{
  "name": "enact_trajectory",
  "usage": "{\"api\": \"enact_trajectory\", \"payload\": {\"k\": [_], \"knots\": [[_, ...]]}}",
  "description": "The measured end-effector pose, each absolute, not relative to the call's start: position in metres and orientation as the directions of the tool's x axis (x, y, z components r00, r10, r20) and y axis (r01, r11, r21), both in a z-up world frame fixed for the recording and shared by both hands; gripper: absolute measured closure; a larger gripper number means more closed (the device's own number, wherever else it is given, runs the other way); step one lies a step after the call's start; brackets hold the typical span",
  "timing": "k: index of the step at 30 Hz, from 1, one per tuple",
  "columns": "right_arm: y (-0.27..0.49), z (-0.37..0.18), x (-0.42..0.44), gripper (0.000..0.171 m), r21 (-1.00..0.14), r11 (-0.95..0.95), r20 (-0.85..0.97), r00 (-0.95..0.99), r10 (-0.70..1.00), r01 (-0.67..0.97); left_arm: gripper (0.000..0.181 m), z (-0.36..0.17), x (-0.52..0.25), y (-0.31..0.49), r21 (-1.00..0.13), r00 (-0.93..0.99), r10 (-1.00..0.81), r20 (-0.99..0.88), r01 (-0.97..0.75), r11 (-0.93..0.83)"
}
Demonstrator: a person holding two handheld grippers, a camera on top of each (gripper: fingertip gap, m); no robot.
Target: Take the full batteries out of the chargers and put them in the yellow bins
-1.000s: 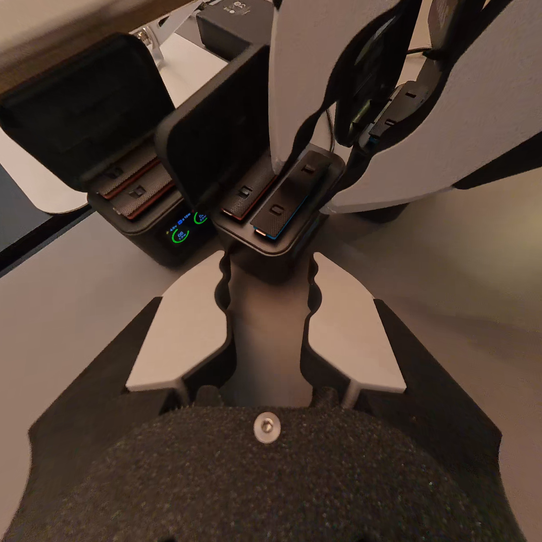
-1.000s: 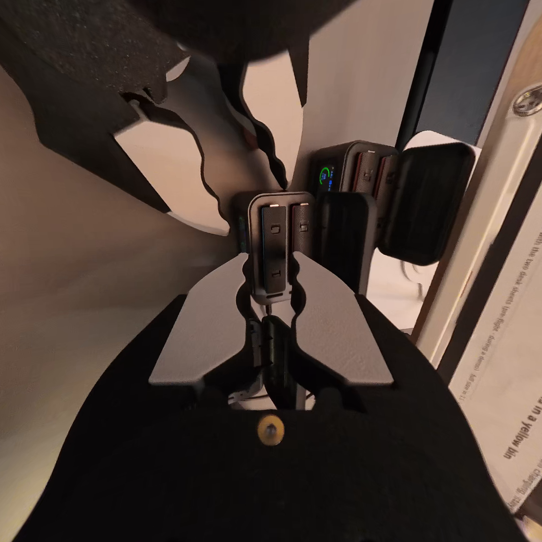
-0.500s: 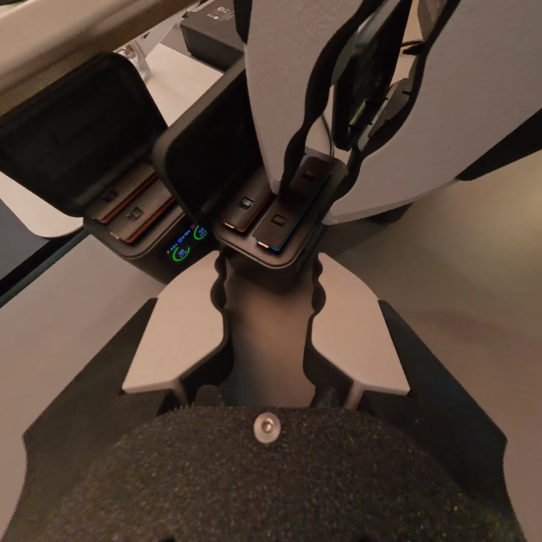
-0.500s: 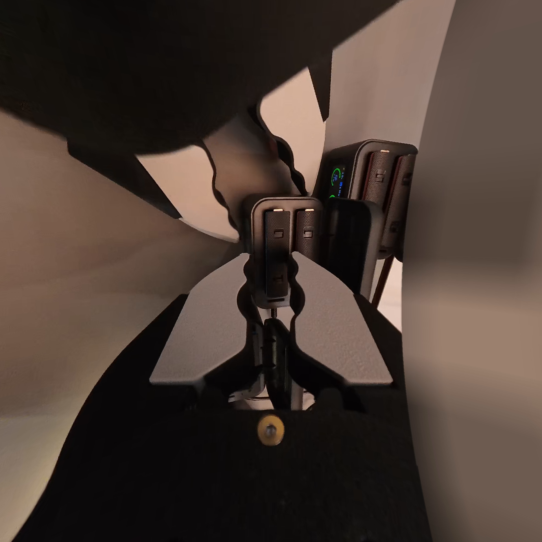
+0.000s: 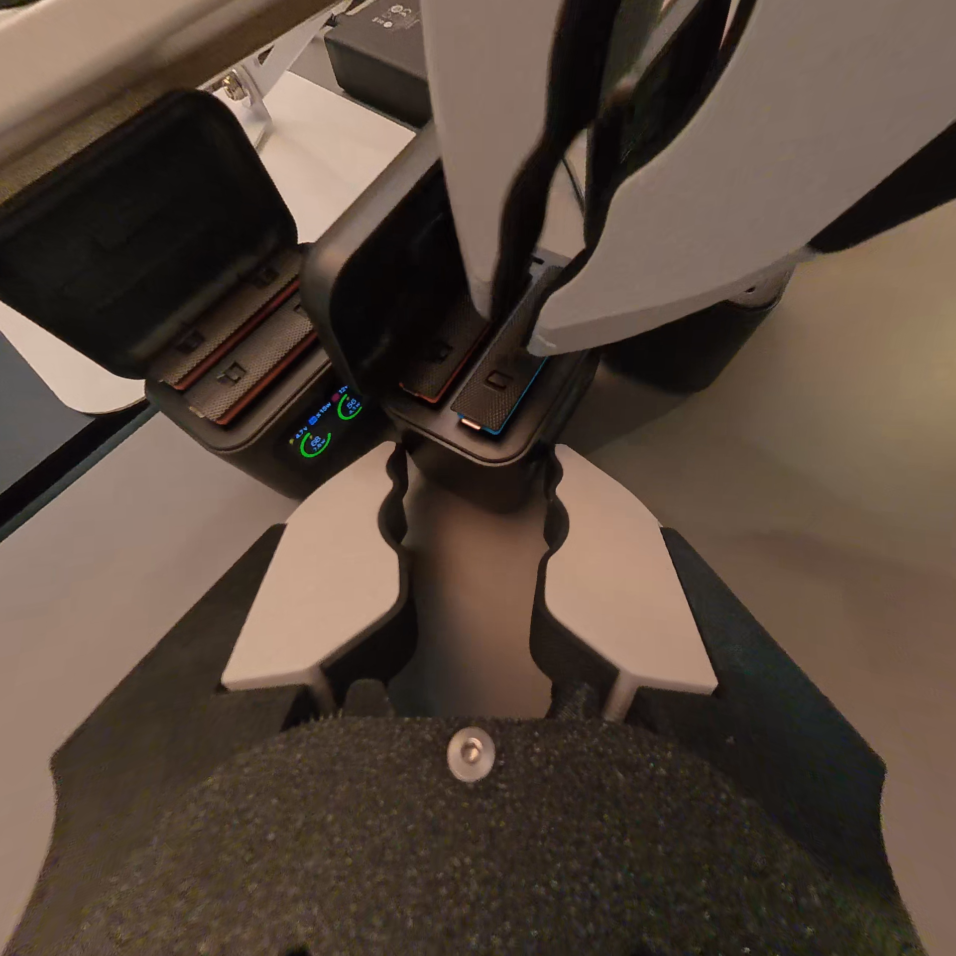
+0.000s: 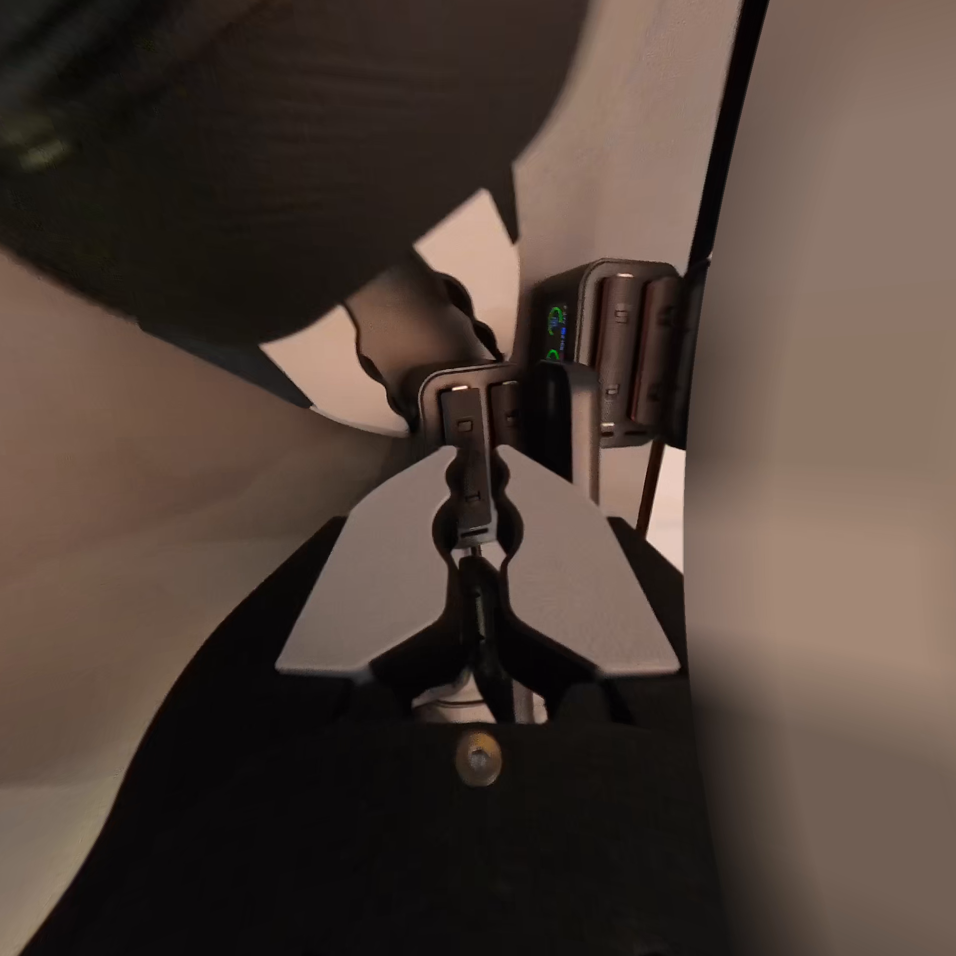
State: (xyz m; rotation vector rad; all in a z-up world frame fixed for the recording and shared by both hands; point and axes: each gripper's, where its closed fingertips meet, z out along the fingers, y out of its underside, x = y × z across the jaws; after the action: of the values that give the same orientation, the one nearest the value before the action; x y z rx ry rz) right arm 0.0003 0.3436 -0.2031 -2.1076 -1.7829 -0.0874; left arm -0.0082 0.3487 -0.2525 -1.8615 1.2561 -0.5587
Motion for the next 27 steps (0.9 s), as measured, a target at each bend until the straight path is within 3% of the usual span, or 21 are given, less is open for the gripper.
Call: {"api": "enact_trajectory", "payload": {"k": [6,10,15,27], "knots": [[0.340,-0.189,0.005,0.133,-0.363,-0.508,0.146,0.586,0.797,0.781,0.130,-0.252,-0.008,0.347,-0.812,0.413,-0.908,-0.075,-0.553,-0.184],[0.333,-0.192,0.019,0.123,-0.368,-0.661,0.138,0.741,0.657,0.654,0.127,-0.250,-0.007,0.347,-0.823,0.388,-0.921,-0.041,-0.536,-0.190],[0.329,-0.200,0.015,0.117,-0.433,-0.744,0.081,0.844,0.530,0.509,0.119,-0.246,0.001,0.348,-0.839,0.349,-0.936,-0.044,-0.522,-0.155],[0.340,-0.208,0.014,0.101,-0.545,-0.797,0.069,0.962,0.265,0.258,0.123,-0.247,0.003,0.346,-0.833,0.356,-0.932,-0.062,-0.533,-0.148]]}}
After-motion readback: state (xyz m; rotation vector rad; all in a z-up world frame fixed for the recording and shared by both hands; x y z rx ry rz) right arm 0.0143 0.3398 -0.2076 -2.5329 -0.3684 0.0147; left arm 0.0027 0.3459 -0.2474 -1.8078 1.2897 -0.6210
